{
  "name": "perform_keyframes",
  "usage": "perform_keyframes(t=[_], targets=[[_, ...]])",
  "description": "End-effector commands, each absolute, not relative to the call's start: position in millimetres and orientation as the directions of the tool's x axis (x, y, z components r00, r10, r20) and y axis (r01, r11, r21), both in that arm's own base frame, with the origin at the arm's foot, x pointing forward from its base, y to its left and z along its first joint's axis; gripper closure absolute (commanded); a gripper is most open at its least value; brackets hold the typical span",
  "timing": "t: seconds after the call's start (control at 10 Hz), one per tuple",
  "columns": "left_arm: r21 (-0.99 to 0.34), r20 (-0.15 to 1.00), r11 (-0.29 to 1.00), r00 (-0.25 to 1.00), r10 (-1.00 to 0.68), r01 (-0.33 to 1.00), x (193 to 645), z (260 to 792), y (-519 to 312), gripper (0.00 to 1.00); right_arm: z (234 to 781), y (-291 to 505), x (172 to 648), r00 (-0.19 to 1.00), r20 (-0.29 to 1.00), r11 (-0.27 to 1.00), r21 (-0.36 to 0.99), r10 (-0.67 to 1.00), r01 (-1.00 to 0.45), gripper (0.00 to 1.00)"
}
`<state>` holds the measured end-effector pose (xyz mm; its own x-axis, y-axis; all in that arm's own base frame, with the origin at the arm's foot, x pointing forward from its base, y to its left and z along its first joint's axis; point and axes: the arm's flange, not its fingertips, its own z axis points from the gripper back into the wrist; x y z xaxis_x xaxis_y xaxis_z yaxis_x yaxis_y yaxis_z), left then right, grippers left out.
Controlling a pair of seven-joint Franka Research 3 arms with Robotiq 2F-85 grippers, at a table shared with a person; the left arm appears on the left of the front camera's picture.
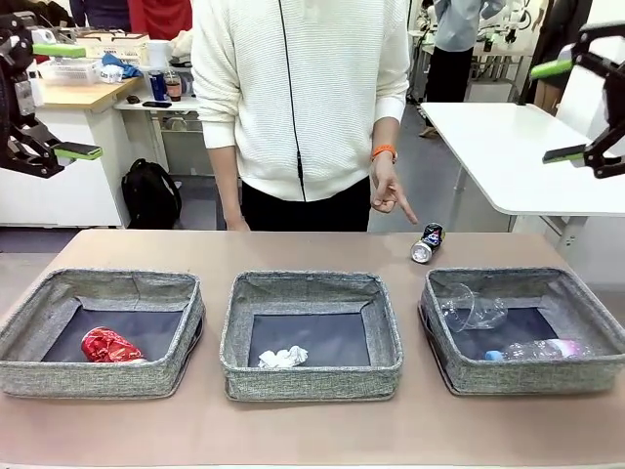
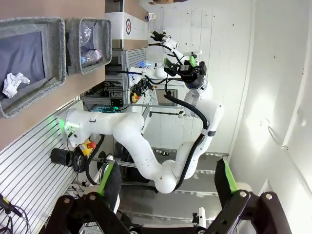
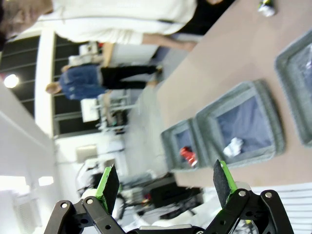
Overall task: Sort the waste into the appropriate baskets.
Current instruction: Pick up the waste item pointed out by the person.
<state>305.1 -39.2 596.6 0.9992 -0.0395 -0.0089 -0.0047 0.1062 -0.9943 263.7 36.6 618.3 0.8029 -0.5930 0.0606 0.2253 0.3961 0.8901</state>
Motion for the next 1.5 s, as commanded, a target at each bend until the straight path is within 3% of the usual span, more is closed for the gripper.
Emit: perform_keyframes(t=[0.0, 0.1, 0.2, 0.3, 0.4, 0.6, 0.7, 0.9, 1.0, 1.4], targets=[[-0.996, -0.021, 0.088, 0.999, -0.043, -0.017, 305, 602, -40, 0.00, 610, 54, 301, 0.763, 0.369, 0.770, 0.585, -0.531, 0.253, 0.00], [-0.996, -0.021, 0.088, 0.999, -0.043, -0.017, 305, 602, -40, 0.00, 597, 60, 332, 0.749, 0.474, 0.879, 0.357, -0.462, 0.316, 0.00], [-0.996, -0.021, 0.088, 0.999, -0.043, -0.017, 305, 602, -40, 0.00, 585, 59, 358, 0.712, 0.549, 0.894, 0.177, -0.437, 0.412, 0.00], [-0.996, -0.021, 0.088, 0.999, -0.043, -0.017, 305, 602, -40, 0.00, 570, 62, 377, 0.775, 0.482, 0.911, 0.161, -0.408, 0.380, 0.00], [-0.996, -0.021, 0.088, 0.999, -0.043, -0.017, 305, 602, -40, 0.00, 561, 63, 385, 0.757, 0.496, 0.900, 0.147, -0.425, 0.409, 0.00], [-0.996, -0.021, 0.088, 0.999, -0.043, -0.017, 305, 602, -40, 0.00, 572, 56, 369, 0.733, 0.445, 0.853, 0.354, -0.514, 0.382, 0.00], [-0.996, -0.021, 0.088, 0.999, -0.043, -0.017, 305, 602, -40, 0.00, 545, 63, 383, 0.763, 0.502, 0.913, 0.239, -0.407, 0.330, 0.00], [-0.996, -0.021, 0.088, 0.999, -0.043, -0.017, 305, 602, -40, 0.00, 549, 53, 383, 0.756, 0.494, 0.903, 0.242, -0.429, 0.354, 0.00], [-0.996, -0.021, 0.088, 0.999, -0.043, -0.017, 305, 602, -40, 0.00, 543, 69, 384, 0.787, 0.487, 0.924, 0.165, -0.380, 0.344, 0.00], [-0.996, -0.021, 0.088, 0.999, -0.043, -0.017, 305, 602, -40, 0.00, 504, 55, 491, 0.878, 0.242, 0.910, 0.151, -0.413, 0.386, 0.00]])
